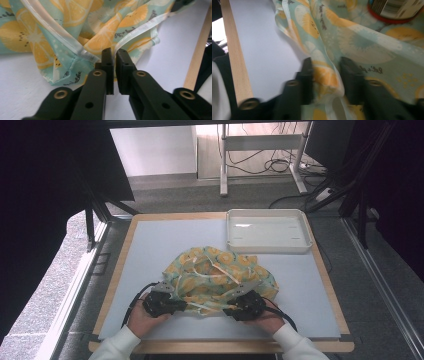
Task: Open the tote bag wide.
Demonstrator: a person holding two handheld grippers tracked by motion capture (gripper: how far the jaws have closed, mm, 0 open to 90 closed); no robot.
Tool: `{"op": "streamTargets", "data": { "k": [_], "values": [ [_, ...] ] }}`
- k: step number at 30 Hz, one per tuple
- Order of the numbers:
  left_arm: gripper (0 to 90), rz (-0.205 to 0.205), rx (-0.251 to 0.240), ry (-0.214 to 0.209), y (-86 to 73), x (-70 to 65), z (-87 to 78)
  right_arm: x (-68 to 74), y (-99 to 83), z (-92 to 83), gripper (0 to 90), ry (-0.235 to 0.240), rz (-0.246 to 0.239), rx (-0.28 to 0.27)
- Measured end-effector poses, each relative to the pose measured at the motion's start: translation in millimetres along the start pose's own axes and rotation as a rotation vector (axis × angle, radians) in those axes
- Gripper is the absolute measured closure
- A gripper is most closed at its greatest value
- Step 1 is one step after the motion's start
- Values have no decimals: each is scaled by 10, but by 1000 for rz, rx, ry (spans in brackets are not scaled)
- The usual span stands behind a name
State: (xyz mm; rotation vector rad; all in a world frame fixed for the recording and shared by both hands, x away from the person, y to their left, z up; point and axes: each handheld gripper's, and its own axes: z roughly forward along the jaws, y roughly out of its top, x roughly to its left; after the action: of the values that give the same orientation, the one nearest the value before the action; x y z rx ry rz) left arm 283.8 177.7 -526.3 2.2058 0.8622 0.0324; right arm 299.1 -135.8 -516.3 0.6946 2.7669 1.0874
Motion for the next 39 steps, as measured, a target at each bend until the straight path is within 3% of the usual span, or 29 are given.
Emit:
{"op": "streamTargets", "data": {
  "k": [4,5,7,10,16,19,21,25,28,33,39],
  "values": [
    [717,0,-27,3,5,-3,-50,19,17,-150,392,-23,18,-74],
    [657,0,-27,3,5,-3,-50,19,17,-150,392,-23,18,-74],
    [521,23,-66,-2,32,-53,-145,20,31,-303,332,-18,40,-136],
    [411,46,-123,-3,84,-111,-275,22,61,-437,319,-24,53,-180],
    [390,52,-205,11,233,-186,-433,29,184,-518,376,-37,44,-212],
    [391,51,-219,17,276,-185,-457,34,245,-540,408,-47,41,-221],
    [436,40,-221,38,342,-160,-453,25,330,-560,494,-68,47,-228],
    [729,60,-193,52,427,-146,-375,25,408,-485,744,-78,50,-213],
    [874,71,-167,35,480,-148,-280,50,453,-376,860,-86,37,-173],
    [900,92,-126,40,538,-174,-144,53,491,-236,886,-109,35,-132],
    [900,79,-97,54,531,-134,-26,-2,454,-190,886,-119,47,-112]
  ]
}}
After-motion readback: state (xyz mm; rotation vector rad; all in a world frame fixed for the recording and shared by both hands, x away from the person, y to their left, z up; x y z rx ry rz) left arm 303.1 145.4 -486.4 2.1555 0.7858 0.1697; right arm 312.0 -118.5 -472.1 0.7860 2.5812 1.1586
